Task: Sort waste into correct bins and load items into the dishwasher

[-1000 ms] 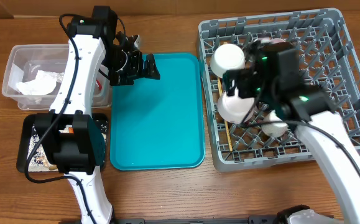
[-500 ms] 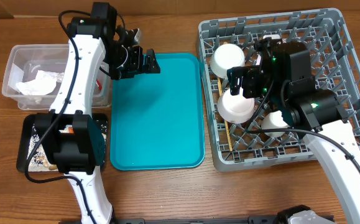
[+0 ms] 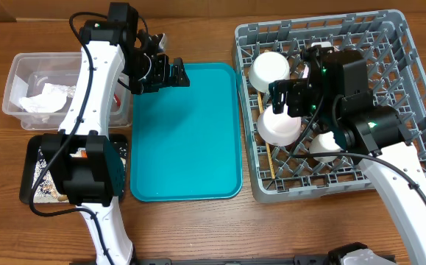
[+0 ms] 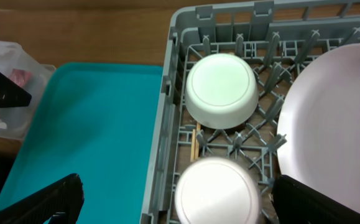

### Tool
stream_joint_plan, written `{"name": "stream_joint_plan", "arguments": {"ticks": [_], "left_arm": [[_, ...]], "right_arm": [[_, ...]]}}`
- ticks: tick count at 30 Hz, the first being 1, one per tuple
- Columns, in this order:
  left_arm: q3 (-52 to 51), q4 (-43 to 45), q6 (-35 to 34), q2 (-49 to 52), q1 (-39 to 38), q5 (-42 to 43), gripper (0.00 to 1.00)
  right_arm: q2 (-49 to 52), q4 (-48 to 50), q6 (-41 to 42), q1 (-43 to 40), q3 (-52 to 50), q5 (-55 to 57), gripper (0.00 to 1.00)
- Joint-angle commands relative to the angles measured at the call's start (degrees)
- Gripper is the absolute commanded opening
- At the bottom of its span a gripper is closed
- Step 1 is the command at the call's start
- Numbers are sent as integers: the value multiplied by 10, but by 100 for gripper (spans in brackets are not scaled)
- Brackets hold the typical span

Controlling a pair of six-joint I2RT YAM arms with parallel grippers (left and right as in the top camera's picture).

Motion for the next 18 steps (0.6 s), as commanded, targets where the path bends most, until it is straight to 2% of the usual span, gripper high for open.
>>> {"name": "stream_joint_plan", "arguments": {"ticks": [1,9,18], "left_arm": [[6,2,9,-18,1,-2,100],[6,2,9,-18,1,-2,100],[6,2,9,-18,1,-2,100]], "right_arm": [[-65,5,-3,-2,-5,15,100],[-237,64,-3,-16,-119,35,100],[-532,267,-3,-56,-429,41,100]]}}
